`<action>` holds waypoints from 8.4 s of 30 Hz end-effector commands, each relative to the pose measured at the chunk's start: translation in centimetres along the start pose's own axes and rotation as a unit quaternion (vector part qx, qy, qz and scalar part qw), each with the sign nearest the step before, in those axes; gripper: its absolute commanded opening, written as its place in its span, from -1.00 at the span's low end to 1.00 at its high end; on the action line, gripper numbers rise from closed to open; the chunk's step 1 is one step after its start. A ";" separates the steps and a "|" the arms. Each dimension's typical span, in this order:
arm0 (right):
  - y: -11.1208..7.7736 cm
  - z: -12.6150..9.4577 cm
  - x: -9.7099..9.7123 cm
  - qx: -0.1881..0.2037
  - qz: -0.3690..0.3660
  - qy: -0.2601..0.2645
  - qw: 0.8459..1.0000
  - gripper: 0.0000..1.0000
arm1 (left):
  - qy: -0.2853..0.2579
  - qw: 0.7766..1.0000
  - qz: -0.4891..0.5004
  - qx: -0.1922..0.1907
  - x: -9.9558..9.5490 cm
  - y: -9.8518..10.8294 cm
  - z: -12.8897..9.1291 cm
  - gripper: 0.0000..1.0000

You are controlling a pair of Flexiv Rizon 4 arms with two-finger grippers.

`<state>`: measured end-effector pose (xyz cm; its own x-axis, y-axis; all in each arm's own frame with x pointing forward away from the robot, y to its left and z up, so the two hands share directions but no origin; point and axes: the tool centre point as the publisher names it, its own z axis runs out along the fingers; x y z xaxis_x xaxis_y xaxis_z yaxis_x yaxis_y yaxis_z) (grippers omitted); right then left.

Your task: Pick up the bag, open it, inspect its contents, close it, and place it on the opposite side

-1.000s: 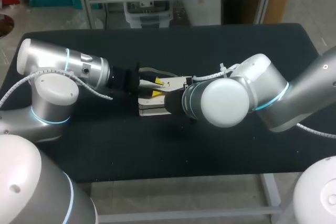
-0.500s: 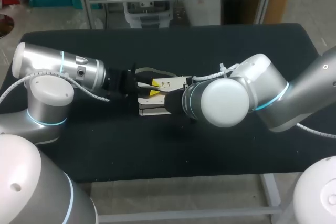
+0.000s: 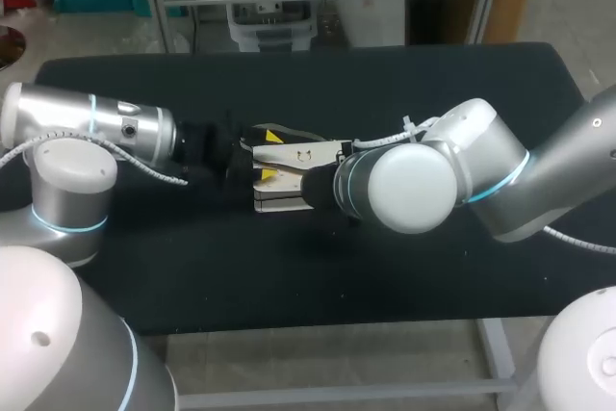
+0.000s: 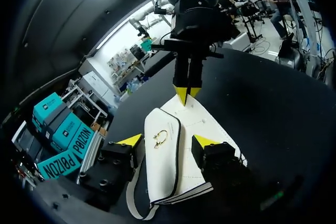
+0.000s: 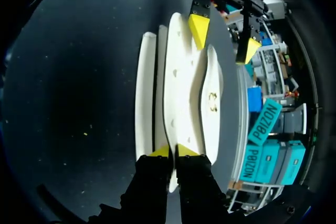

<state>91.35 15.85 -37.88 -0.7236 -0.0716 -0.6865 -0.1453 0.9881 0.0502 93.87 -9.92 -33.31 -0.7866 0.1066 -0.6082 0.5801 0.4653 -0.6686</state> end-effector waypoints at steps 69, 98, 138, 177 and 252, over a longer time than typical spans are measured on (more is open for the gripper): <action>-2.1 -6.3 -10.5 0.037 0.138 0.296 0.945 1.00 | 0.062 0.797 -0.529 -0.286 -1.5 0.3 -3.4 1.00; -5.0 -9.5 -9.1 0.121 0.502 0.329 0.791 1.00 | -0.075 0.464 -0.830 -0.299 1.1 0.8 -3.6 1.00; -3.6 -6.2 -6.0 0.057 0.668 0.495 0.553 1.00 | -0.077 0.300 -0.922 -0.233 2.1 3.2 -1.5 1.00; -1.6 -0.7 -2.9 -0.014 0.752 0.499 0.431 1.00 | -0.016 0.382 -0.907 -0.178 1.8 3.1 -1.7 0.62; -1.0 3.7 -2.8 -0.100 0.782 0.457 0.412 -1.00 | 0.066 0.349 -0.928 -0.116 2.8 4.0 1.6 -1.00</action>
<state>96.39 15.26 -38.87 0.0310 0.5257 0.8501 0.9951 -0.0961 0.0232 93.88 -8.72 -37.87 0.2281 -0.5345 0.8138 -0.9733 -0.1049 0.2040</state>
